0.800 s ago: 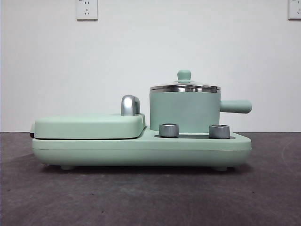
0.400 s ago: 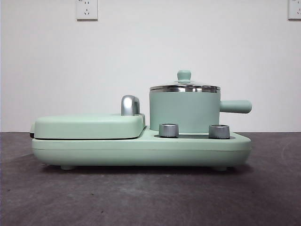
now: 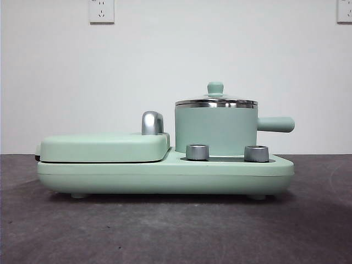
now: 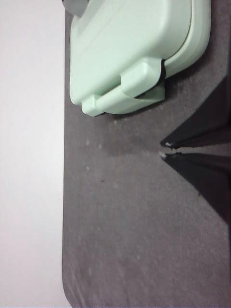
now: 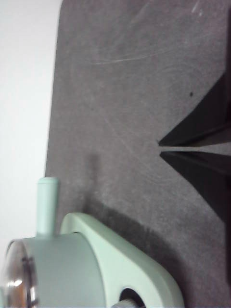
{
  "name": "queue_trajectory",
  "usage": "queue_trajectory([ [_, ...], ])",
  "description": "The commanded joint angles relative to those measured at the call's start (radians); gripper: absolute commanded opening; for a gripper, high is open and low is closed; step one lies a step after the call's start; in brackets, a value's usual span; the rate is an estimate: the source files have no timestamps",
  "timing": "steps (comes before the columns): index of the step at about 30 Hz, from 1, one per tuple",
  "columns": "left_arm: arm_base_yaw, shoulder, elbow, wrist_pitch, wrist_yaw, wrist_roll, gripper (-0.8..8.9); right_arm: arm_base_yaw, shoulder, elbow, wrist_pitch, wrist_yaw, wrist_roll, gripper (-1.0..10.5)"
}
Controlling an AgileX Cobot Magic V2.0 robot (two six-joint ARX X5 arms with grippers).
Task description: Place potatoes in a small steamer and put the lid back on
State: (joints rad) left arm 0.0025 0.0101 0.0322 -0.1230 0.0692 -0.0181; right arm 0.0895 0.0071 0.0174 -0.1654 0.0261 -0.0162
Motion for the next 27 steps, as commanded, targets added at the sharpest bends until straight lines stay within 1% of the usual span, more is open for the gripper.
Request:
queue_trajectory([
  [1, 0.0, -0.001, -0.019, 0.014, -0.002, 0.009, 0.19, -0.002, -0.003, -0.006, 0.015, 0.0, 0.015, 0.1],
  [3, 0.0, -0.002, -0.019, 0.014, -0.002, 0.009, 0.19, -0.002, -0.003, -0.006, 0.029, 0.0, 0.0, 0.1],
  [14, 0.0, -0.002, -0.018, 0.014, -0.002, 0.009, 0.19, -0.001, -0.003, -0.005, 0.065, 0.001, 0.005, 0.1],
  [27, 0.0, -0.002, -0.019, 0.014, -0.002, 0.009, 0.19, -0.001, -0.003, -0.005, 0.066, 0.001, 0.005, 0.1],
])
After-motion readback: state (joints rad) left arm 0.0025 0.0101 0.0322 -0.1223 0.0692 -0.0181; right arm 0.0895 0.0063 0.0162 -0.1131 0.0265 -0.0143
